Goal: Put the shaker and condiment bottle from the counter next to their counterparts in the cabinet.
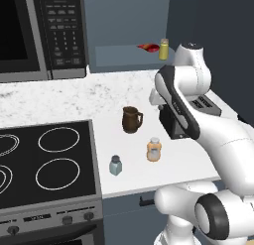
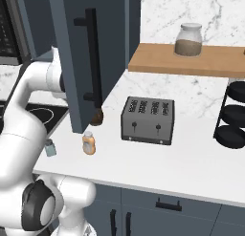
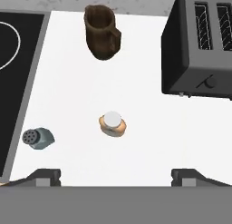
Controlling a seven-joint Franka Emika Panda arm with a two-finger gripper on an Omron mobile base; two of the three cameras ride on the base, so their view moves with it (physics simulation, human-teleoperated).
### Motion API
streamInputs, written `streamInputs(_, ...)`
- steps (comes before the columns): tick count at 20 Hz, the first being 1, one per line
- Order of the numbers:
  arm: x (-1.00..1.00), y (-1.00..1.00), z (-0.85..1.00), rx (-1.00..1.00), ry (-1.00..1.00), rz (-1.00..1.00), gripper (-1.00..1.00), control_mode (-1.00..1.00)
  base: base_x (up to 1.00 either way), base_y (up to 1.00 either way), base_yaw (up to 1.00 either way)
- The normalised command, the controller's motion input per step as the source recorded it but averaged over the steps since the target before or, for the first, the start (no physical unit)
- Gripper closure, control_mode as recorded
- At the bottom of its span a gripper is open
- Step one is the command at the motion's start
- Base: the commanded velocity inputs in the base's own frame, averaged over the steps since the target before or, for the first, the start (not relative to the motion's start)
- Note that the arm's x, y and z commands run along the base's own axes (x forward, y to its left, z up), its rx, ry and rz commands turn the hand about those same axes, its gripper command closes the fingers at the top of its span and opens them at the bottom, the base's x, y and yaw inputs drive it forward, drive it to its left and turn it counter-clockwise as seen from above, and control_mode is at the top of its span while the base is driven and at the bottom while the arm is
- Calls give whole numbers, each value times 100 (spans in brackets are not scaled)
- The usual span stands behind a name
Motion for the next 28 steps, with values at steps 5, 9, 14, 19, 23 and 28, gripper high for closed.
streamInputs(5,0,62,-10,-14,-3,-19,-100,-100,0,0,0)
streamInputs(9,0,50,-21,-8,-4,-31,-100,-100,0,0,0)
streamInputs(14,0,2,-41,-1,-14,-42,-100,-100,0,0,0)
streamInputs(19,-11,0,-29,0,-22,-33,-100,-100,0,0,0)
streamInputs(23,0,-2,-22,-1,-26,-21,-100,-100,0,0,0)
streamInputs(28,0,0,-56,0,-31,-34,-100,-100,0,0,0)
